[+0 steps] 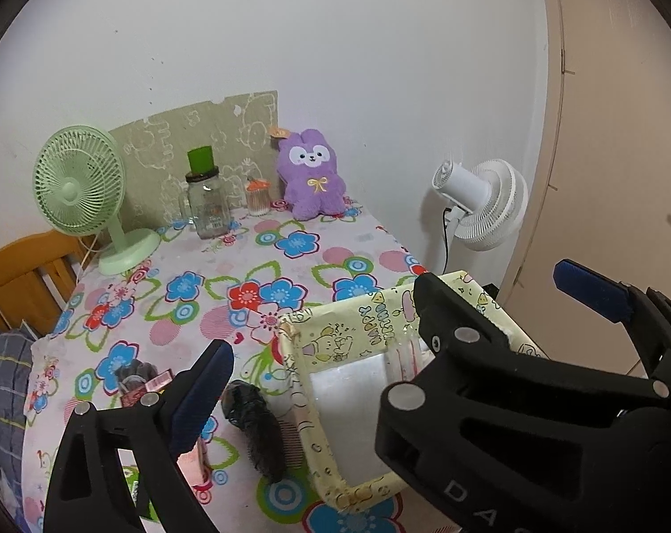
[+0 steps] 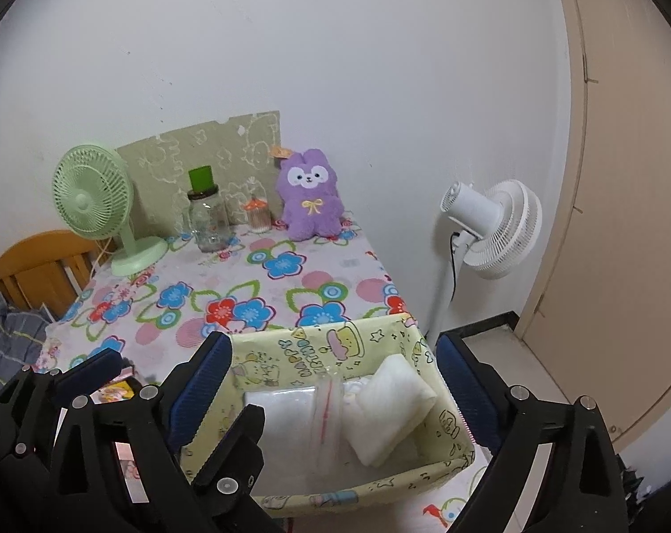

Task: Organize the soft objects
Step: 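Lower the straw bag and white cloth into the yellow-green box and open both tools, then withdraw both tools from the box back over the remaining items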

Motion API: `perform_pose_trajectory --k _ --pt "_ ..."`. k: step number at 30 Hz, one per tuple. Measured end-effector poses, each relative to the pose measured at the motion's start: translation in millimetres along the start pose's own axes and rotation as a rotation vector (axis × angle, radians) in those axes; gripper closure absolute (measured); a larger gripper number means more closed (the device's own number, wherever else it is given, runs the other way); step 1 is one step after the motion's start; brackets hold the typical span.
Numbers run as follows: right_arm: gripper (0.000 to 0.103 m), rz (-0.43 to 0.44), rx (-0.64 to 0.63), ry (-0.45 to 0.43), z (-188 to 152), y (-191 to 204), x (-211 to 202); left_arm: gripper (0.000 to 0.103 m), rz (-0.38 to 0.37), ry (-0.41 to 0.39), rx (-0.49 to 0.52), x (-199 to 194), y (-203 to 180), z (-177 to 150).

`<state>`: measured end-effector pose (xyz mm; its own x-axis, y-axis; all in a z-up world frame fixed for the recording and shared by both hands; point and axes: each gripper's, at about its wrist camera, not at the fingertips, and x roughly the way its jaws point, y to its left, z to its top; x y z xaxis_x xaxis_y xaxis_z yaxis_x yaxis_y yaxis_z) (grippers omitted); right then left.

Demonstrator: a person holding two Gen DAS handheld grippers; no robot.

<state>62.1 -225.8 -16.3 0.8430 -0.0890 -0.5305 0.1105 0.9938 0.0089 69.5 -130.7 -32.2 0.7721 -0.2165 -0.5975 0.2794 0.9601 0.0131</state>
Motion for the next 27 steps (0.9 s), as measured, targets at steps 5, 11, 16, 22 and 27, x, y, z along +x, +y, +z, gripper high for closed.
perform_pose_trajectory --k 5,11,16,22,27 --pt "0.007 0.002 -0.003 -0.014 0 8 -12 0.003 0.006 -0.013 0.003 -10 6 0" --pt "0.007 0.002 -0.018 -0.030 1 19 -23 0.001 0.022 -0.036 -0.008 -22 17 -4" --pt "0.007 0.010 -0.025 -0.037 0 29 -30 0.001 0.025 -0.044 -0.016 -29 27 -6" --pt "0.007 0.021 -0.034 -0.040 -1 42 -35 0.001 0.036 -0.065 -0.017 -38 37 -10" --pt "0.007 0.030 -0.044 -0.053 -3 54 -41 0.001 0.043 -0.082 -0.019 -46 46 -15"
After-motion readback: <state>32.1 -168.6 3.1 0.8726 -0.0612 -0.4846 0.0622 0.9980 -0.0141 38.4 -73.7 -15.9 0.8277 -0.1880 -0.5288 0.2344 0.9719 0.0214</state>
